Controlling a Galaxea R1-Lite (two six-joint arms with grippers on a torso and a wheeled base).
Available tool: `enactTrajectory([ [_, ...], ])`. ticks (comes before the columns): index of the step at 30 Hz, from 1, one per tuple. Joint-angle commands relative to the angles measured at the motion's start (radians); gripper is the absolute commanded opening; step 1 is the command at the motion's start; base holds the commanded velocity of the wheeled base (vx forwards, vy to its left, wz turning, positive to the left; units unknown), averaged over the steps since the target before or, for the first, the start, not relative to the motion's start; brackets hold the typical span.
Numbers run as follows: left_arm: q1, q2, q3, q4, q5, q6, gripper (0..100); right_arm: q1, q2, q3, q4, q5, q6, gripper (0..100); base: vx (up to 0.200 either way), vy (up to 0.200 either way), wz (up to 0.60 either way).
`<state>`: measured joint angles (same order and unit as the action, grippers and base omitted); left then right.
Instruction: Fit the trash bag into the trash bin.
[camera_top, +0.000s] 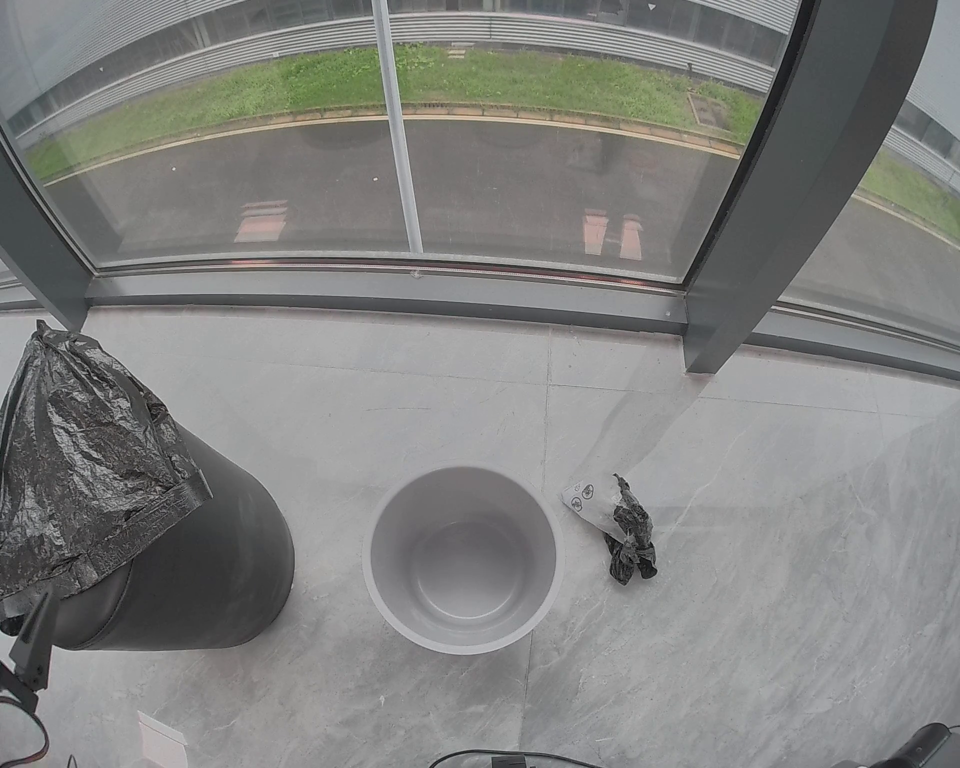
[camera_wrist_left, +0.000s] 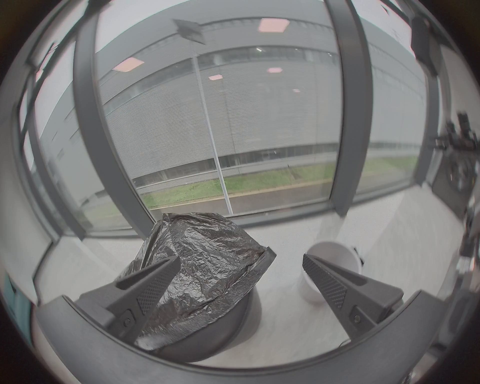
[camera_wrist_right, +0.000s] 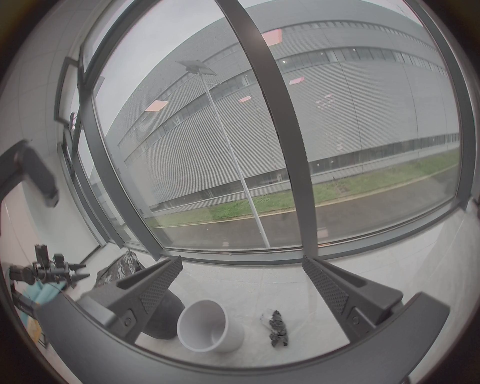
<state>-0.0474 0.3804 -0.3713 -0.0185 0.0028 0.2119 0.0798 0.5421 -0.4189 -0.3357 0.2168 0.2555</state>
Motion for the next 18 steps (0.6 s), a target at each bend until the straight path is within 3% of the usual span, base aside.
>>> enactTrajectory([
  [1, -0.032, 0.357, -0.060, -0.034, -0.001, 0.290, 100, 0.098, 0.472, -0.040, -0.267, -0.013, 0.110, 100, 0.000, 0.000, 0.00],
  [2, -0.038, 0.416, -0.057, -0.060, 0.013, 0.363, 100, 0.109, 0.536, -0.040, -0.324, -0.047, 0.114, 100, 0.000, 0.000, 0.00],
  [3, -0.038, 0.416, -0.057, -0.060, 0.013, 0.363, 100, 0.109, 0.536, -0.040, -0.324, -0.047, 0.114, 100, 0.000, 0.000, 0.00],
  [4, -0.040, 0.482, -0.064, -0.107, 0.048, 0.448, 100, 0.117, 0.601, -0.035, -0.378, -0.074, 0.116, 100, 0.000, 0.000, 0.00],
  [9, -0.091, 0.640, -0.074, -0.256, 0.065, 0.596, 100, 0.164, 0.694, 0.009, -0.467, -0.108, 0.116, 100, 0.000, 0.000, 0.00],
  [12, -0.117, 0.696, -0.069, -0.319, 0.086, 0.615, 100, 0.173, 0.722, 0.025, -0.499, -0.116, 0.114, 100, 0.000, 0.000, 0.00],
  [18, -0.256, 0.851, 0.008, -0.535, 0.226, 0.613, 100, 0.172, 0.774, 0.032, -0.555, -0.143, 0.116, 100, 0.000, 0.000, 0.00],
])
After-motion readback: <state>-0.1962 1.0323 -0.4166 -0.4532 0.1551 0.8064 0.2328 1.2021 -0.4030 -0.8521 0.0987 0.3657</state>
